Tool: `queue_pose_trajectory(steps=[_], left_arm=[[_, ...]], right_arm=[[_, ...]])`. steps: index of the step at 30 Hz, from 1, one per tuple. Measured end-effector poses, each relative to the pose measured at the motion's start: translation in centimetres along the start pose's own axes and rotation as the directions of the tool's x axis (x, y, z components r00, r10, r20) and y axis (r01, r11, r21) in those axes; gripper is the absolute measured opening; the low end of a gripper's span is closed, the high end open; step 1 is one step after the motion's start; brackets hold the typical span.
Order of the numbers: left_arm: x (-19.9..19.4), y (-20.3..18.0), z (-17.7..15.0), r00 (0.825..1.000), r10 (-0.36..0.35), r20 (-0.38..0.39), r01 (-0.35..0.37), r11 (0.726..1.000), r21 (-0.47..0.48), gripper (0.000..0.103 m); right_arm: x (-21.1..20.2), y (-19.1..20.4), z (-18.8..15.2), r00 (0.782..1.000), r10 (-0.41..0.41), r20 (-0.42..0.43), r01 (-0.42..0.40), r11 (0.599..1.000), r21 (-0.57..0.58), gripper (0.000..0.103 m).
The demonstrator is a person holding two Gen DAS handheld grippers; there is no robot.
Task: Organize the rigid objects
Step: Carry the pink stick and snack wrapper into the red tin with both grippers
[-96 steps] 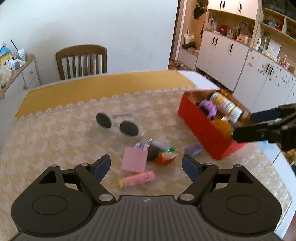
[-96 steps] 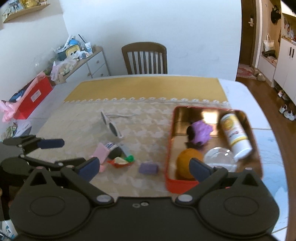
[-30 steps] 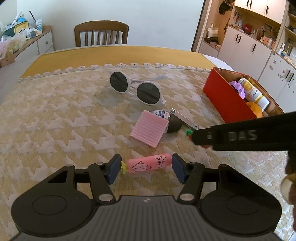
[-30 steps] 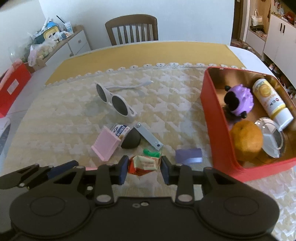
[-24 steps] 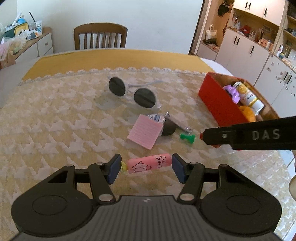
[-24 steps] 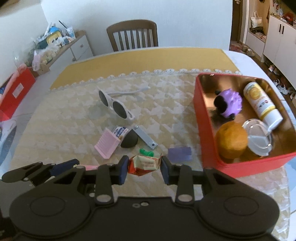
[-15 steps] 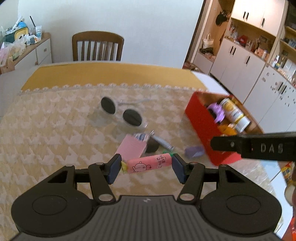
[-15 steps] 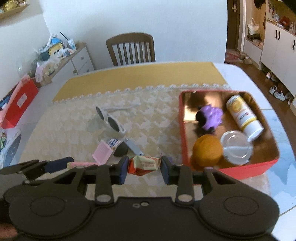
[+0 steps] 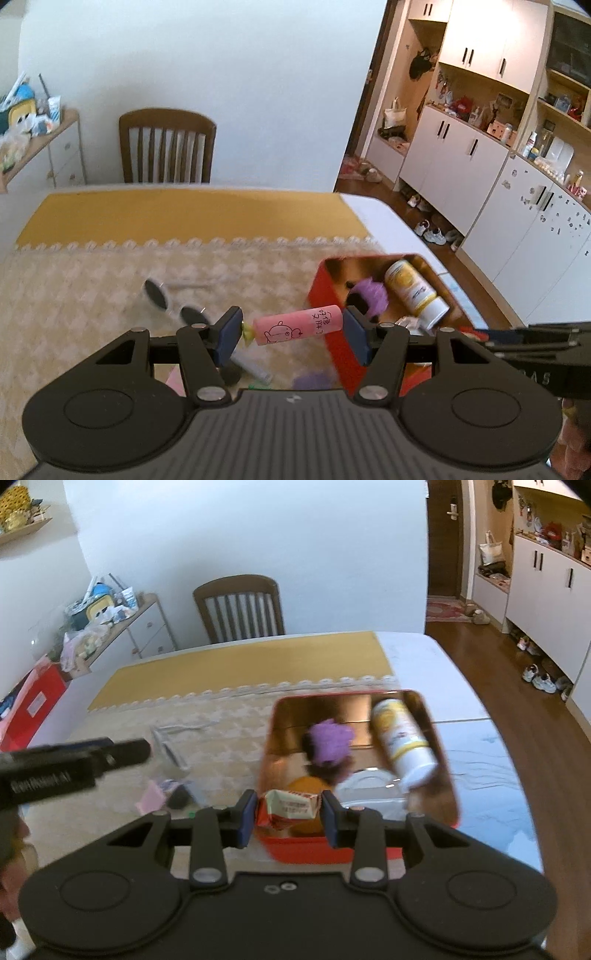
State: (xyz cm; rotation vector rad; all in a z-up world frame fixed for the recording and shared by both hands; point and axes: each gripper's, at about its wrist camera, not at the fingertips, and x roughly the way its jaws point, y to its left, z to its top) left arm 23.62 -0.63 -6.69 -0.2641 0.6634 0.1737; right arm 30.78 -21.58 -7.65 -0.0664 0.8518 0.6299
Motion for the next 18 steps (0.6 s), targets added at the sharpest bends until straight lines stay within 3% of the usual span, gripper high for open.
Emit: queue_pose_trajectory(steps=[8, 18], left_arm=[[3.5, -5.1, 2.0, 0.998, -0.05, -0.045, 0.053, 0.997, 0.06, 0.059], [9.6, -11.3, 2.6, 0.988, -0.094, -0.123, 0.116, 0.976, 0.182, 0.059]], right_arm=[[0.0, -4.3, -0.4, 1.0, -0.023, 0.005, 0.023, 1.0, -0.014, 0.036], [1.9, -6.1, -0.7, 0.999, -0.021, -0.03, 0.018, 0.995, -0.093, 0.036]])
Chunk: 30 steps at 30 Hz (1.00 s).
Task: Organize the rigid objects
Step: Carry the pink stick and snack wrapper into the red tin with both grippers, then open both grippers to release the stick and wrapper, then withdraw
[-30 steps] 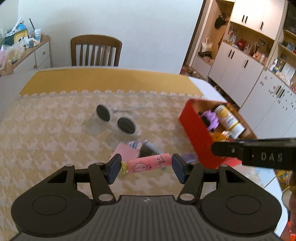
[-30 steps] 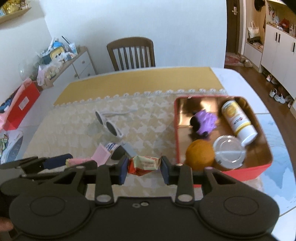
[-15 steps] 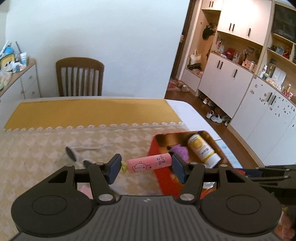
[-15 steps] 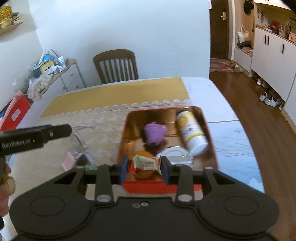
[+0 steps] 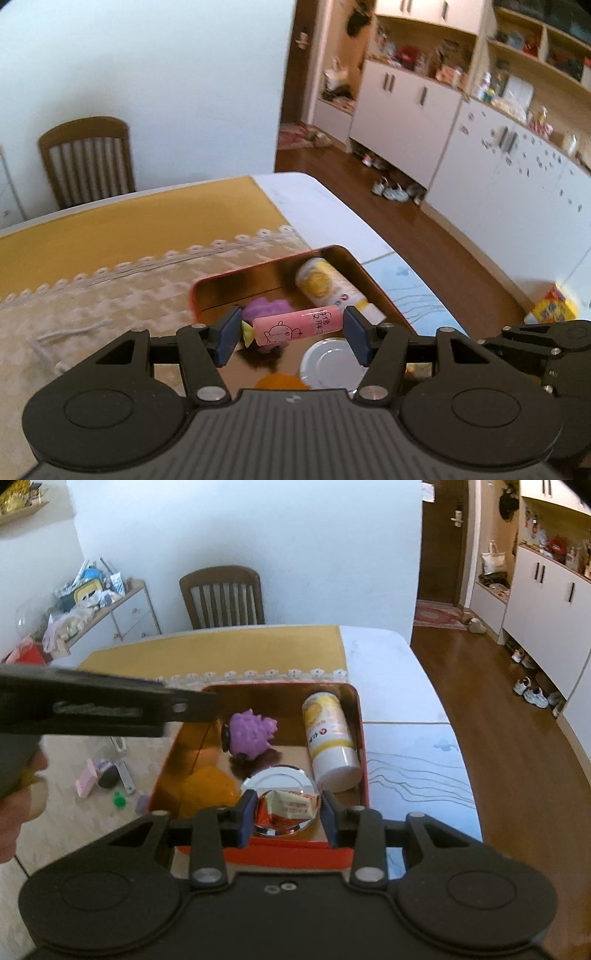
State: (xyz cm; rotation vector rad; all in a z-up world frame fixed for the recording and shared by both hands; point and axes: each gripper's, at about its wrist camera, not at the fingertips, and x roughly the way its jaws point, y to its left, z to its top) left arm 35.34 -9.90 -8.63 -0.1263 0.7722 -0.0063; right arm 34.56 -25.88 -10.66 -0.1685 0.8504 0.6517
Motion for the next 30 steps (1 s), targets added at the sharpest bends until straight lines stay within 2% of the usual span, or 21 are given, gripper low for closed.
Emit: queue_pose_trajectory(steps=[6, 15, 23, 30], left_arm=[[4.0, -1.3, 0.8, 0.997, -0.007, -0.075, 0.011, 0.998, 0.062, 0.059], [7.9, -2.7, 1.4, 0.991, 0.008, -0.132, 0.008, 0.992, 0.122, 0.059], [9.8, -3.2, 1.3, 0.986, 0.012, -0.165, 0.008, 0.992, 0.123, 0.059], [9.8, -2.4, 1.1, 0.987, -0.028, -0.159, 0.041, 0.996, 0.079, 0.06]], right_arm=[[1.8, -0.4, 0.1, 0.999, 0.015, -0.031, -0.016, 0.999, -0.039, 0.036], [3.6, -0.8, 0.2, 0.998, 0.023, -0.063, -0.028, 0.996, -0.083, 0.035], [4.8, -0.6, 0.2, 0.995, 0.038, -0.088, -0.047, 0.994, -0.104, 0.036], [5.2, -0.8, 0.4, 0.996, 0.043, -0.082, -0.05, 0.994, -0.094, 0.038]])
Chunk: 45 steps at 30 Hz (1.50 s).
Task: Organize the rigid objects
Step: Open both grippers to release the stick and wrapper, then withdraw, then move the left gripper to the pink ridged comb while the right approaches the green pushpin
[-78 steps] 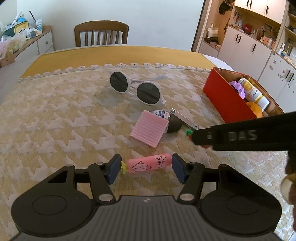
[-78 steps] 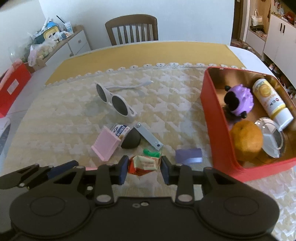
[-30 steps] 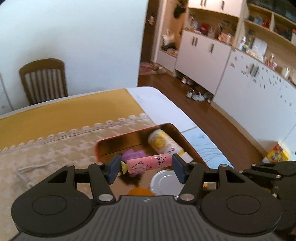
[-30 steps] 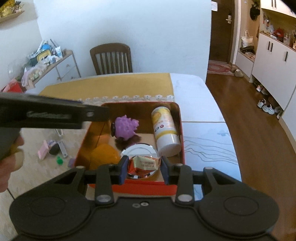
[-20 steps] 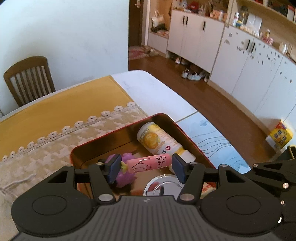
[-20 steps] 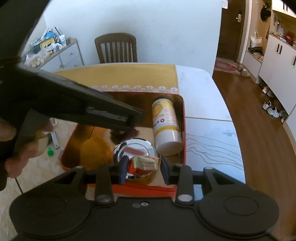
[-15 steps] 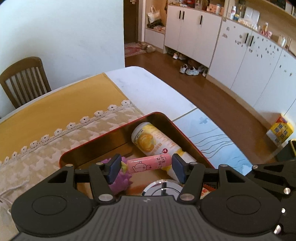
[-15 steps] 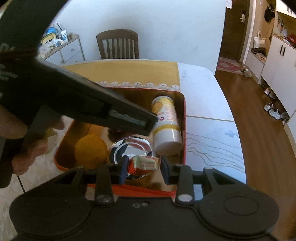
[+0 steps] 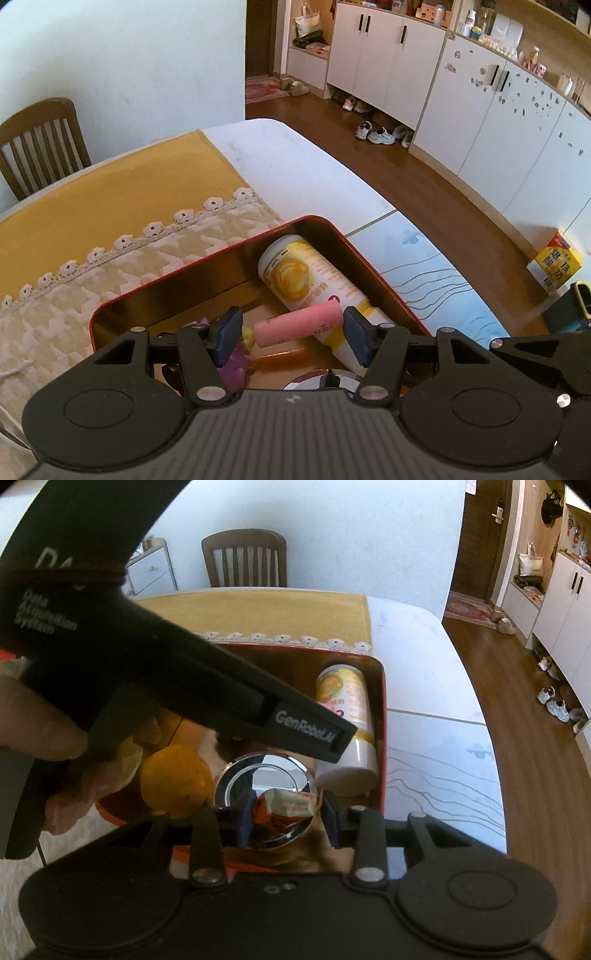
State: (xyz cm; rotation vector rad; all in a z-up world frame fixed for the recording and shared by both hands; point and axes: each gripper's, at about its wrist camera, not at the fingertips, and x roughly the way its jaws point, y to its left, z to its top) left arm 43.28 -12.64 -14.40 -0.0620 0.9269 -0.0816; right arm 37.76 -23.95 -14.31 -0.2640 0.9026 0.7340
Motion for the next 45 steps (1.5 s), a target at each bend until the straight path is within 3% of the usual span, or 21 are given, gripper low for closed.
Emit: queue_pose_trajectory(steps=[13, 31, 40, 45], left_arm=[[-0.8, 0.6, -0.5, 1.0, -0.014, 0.014, 0.015, 0.999, -0.041, 0.06], [-6.2, 2.3, -2.0, 0.994, -0.01, 0.111, 0.016, 0.998, -0.056, 0.069], [-9.2, 4.7, -3.6, 0.989, -0.01, 0.149, 0.02, 0.998, -0.068, 0.069], [-11.7, 6.4, -4.9, 0.98, 0.022, 0.197, -0.009, 0.998, -0.068, 0.079]], right_arm=[[-0.6, -0.2, -0.4, 0.999, -0.04, -0.003, 0.04, 0.999, 0.026, 0.047], [-3.8, 0.2, -0.7, 0.996, -0.077, 0.054, 0.074, 0.996, 0.057, 0.064], [-5.7, 1.7, -0.7, 0.992, -0.084, 0.095, 0.077, 0.994, 0.081, 0.08], [-6.8, 3.0, -0.5, 0.988, -0.082, 0.131, 0.069, 0.993, 0.1, 0.089]])
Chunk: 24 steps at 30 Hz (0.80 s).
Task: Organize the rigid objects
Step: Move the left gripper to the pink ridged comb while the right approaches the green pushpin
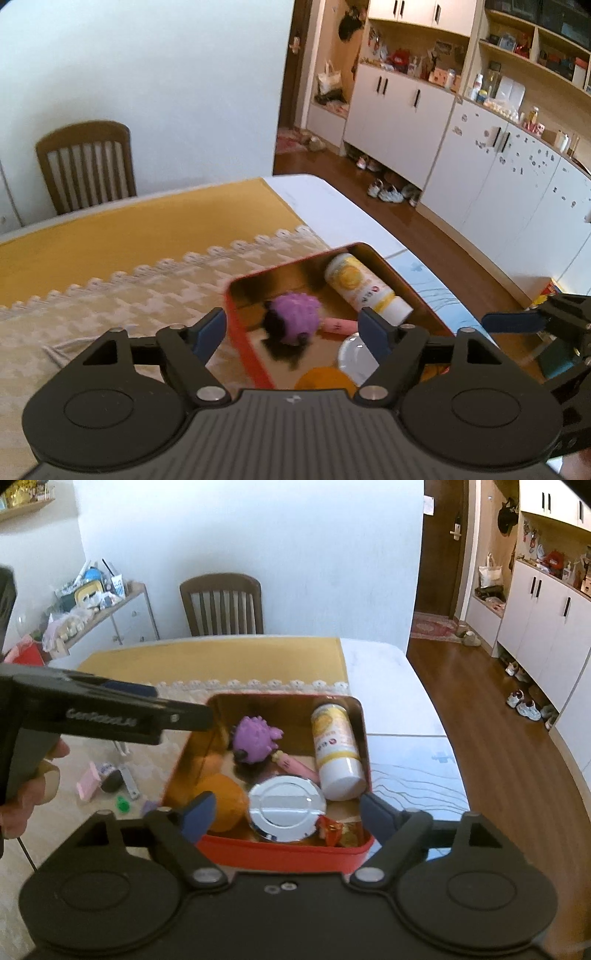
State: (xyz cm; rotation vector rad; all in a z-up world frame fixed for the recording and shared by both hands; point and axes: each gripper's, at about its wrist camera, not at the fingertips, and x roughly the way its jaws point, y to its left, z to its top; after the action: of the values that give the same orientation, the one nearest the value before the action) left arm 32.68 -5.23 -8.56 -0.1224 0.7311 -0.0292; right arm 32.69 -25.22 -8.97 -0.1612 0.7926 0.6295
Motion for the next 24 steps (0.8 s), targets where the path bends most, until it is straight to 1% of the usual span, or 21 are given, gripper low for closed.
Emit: queue_pose_trajectory(steps=[3, 5, 7, 11, 18, 22, 24], left_arm=[[-1.5, 1.4, -0.4, 1.0, 0.004, 0.015, -0.005, 1.0, 0.012, 0.079], [-2.4, 2.4, -0.6, 1.0, 0.014, 0.026, -0.014, 1.0, 0.016, 0.083], [-3.3, 3.4, -0.9, 0.999, 0.02, 0.04, -0.021, 1.0, 0.017, 0.085], [-4.7, 5.7, -1.5, 0.998, 0.033, 0.044, -0.034, 0.999, 0.015, 0.085], [-6.3, 9.9, -3.4, 0.996, 0.078, 0.05, -0.079, 0.997, 0.014, 0.085], [-6.6, 12.3, -4.8, 0.995, 0.09, 0.03, -0.09, 0.996, 0.002, 0.085], [-6.5, 13.2, -5.6, 0.997, 0.079, 0.016, -0.079, 0.997, 0.013, 0.085]], right_arm=[[-0.3, 0.9, 0.0, 1.0, 0.01, 0.014, -0.01, 1.0, 0.013, 0.092], [-0.5, 1.9, -0.1, 0.999, 0.019, 0.026, -0.019, 1.0, 0.012, 0.099], [-0.7, 2.9, -0.1, 0.999, 0.027, 0.039, -0.028, 1.0, 0.008, 0.102], [-0.7, 5.1, -0.2, 0.998, 0.046, 0.049, -0.047, 0.999, 0.004, 0.103], [0.3, 8.8, -0.3, 0.998, 0.048, 0.03, -0.048, 0.999, -0.003, 0.103], [1.0, 11.0, -0.6, 0.999, 0.053, 0.012, -0.053, 0.998, -0.018, 0.103], [1.5, 12.1, -0.9, 0.998, 0.058, -0.003, -0.058, 0.998, -0.032, 0.103]])
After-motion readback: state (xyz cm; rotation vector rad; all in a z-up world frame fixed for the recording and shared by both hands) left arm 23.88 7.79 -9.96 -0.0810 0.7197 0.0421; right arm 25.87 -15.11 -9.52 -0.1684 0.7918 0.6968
